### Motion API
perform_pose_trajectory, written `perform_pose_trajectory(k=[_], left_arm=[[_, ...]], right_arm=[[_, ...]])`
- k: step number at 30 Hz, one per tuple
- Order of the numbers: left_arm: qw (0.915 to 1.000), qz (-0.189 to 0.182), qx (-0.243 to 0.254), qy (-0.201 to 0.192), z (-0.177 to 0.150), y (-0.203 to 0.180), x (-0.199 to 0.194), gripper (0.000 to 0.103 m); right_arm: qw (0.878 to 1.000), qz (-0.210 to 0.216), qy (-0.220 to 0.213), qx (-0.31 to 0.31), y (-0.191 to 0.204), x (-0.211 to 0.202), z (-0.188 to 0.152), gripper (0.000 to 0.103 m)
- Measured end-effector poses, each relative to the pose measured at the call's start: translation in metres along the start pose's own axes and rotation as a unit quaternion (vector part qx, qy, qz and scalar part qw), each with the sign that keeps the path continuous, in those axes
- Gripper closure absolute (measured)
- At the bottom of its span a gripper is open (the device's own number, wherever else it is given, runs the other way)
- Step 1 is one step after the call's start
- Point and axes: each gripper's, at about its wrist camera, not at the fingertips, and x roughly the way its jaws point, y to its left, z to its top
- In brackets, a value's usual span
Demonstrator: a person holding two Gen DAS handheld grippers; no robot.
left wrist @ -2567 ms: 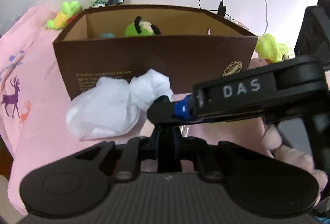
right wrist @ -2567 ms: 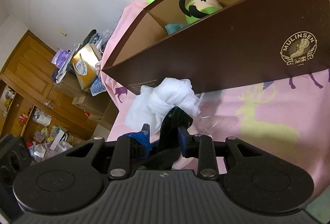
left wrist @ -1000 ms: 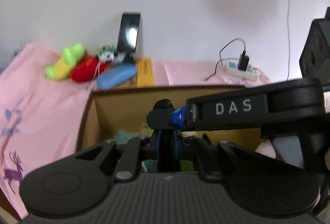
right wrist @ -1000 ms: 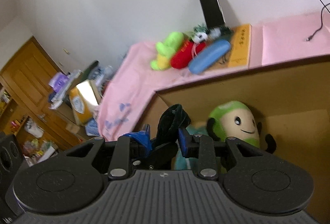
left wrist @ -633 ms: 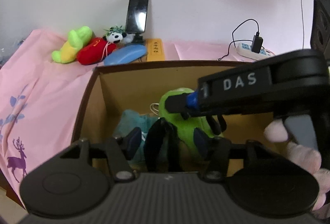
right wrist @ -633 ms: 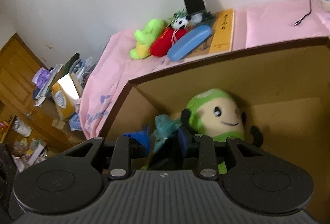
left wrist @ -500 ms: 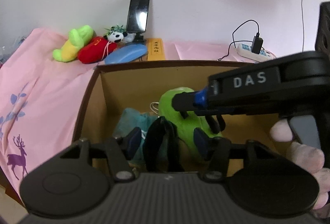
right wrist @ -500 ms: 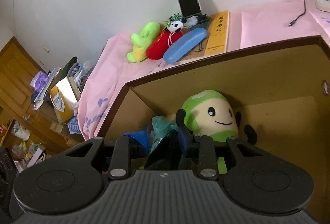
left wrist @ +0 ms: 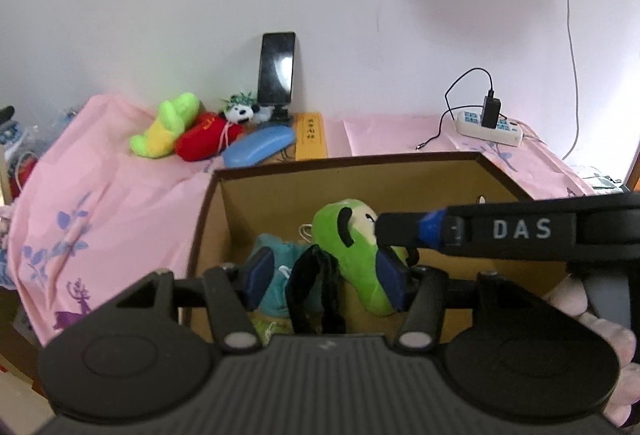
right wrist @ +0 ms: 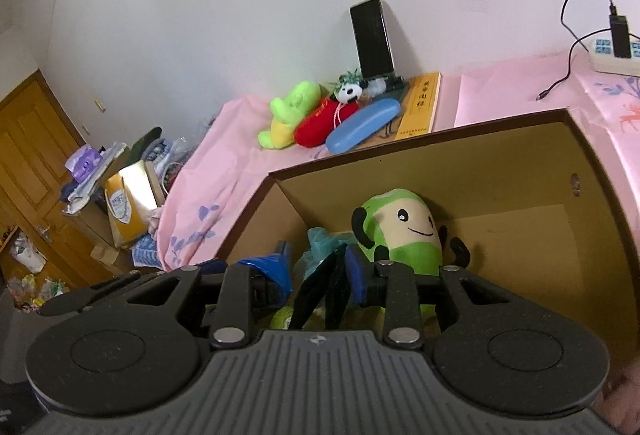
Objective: Organize soft objects
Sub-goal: 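Lower the black strap into the box and open the right gripper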
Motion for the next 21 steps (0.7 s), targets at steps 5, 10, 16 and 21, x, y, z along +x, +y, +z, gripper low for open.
perform_pose_trajectory(k=[5, 10, 16, 21], left_arm=[[0.9999, 0.004, 0.004, -0.008, -0.006, -0.003, -0.030, 0.045], [1.0000, 0.000, 0.004, -0.005, -0.019, -0.004, -0.053, 0.044], [0.9999, 0.005, -0.005, 0.013, -0.040, -0.001, -0.067, 0.044], [0.9996, 0.012, -0.007, 0.023, -0.056, -0.001, -0.078, 0.044]], right_arm=[[1.000, 0.012, 0.007, 0.006, 0.006, -0.018, -0.005, 0.088], [0.999, 0.034, 0.012, -0.004, 0.016, -0.034, -0.017, 0.088], [0.999, 0.042, 0.024, -0.018, 0.026, -0.043, -0.036, 0.089], [0.998, 0.043, 0.041, -0.012, 0.028, -0.045, -0.050, 0.089]])
